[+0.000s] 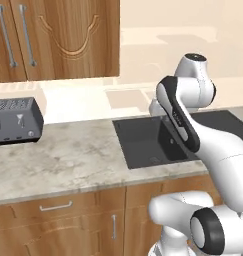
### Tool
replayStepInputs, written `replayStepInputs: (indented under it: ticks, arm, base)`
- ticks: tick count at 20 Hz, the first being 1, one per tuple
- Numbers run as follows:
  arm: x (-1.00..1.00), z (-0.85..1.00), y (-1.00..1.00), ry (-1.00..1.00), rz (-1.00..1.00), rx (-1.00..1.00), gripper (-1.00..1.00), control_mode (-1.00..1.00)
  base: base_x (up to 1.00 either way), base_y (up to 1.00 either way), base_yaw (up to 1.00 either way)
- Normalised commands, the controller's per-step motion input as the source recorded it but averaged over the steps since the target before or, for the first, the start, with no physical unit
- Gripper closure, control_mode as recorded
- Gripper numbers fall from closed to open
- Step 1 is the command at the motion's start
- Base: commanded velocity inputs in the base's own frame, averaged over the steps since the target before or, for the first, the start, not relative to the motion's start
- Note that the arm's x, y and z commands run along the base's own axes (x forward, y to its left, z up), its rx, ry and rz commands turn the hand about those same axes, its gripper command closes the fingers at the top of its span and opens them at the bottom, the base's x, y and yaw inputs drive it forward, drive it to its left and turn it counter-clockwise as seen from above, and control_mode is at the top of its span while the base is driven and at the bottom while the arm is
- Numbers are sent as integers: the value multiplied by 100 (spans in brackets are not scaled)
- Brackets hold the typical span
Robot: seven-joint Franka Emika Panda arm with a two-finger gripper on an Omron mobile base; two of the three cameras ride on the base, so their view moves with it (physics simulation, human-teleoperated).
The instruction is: Store the hot dog in the freezer for long-term storage. Close the freezer door after placing the cooked food.
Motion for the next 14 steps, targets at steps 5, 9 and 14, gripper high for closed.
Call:
replayStepInputs:
  ticks: [5, 9, 14]
  arm:
    - [0, 0, 0, 0, 0, 0, -100, 100]
    - [0, 0, 0, 0, 0, 0, -100, 100]
    - [0, 0, 0, 0, 0, 0, -100, 100]
  base:
    - [-28, 97, 0]
    - [-11, 100, 0]
    - [-3, 92, 0]
